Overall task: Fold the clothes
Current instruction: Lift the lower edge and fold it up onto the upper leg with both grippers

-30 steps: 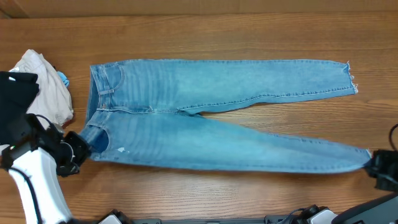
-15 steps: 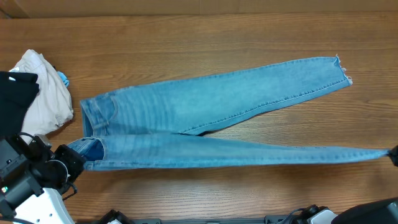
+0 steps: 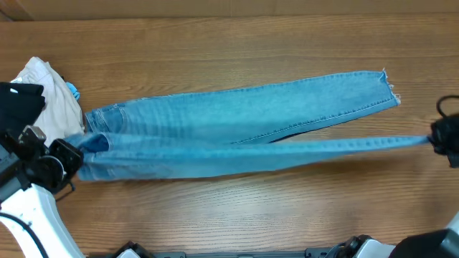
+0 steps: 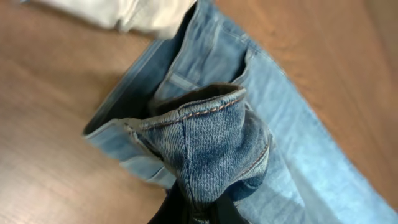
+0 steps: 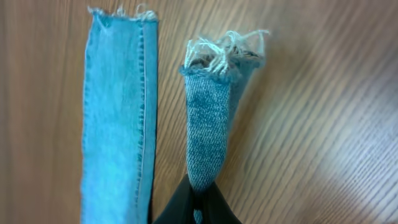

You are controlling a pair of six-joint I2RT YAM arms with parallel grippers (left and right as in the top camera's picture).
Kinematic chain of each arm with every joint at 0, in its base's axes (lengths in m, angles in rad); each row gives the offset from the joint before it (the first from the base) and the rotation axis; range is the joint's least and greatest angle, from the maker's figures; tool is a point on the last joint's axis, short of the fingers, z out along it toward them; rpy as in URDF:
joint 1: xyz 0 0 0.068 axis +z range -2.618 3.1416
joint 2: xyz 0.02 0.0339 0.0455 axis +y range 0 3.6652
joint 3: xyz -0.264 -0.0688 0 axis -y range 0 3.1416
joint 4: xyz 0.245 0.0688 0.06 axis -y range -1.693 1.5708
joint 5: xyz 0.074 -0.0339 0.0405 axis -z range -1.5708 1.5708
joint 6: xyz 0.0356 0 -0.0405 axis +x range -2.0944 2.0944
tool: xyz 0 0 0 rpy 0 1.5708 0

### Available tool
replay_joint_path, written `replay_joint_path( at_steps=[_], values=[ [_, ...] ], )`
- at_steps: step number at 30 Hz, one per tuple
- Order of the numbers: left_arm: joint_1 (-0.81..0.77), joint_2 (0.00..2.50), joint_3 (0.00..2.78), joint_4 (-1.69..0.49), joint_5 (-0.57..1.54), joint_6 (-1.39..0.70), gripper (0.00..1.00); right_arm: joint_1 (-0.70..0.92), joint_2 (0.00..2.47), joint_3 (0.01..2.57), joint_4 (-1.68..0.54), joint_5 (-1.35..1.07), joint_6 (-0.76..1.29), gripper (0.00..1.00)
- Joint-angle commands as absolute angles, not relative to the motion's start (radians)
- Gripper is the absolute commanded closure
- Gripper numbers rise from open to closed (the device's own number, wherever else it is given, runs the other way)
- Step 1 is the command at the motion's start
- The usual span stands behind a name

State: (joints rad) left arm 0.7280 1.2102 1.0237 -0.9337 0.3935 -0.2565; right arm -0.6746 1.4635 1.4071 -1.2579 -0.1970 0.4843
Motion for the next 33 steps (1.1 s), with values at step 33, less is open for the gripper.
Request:
replay_joint_path(
  at_steps=[33],
  values=[
    [0.488,1.484,1.064,-0.333,0.255,-0.435,0.96,-0.432,2.024,1.841,-1.142,0.007,0.44,0.96]
  ],
)
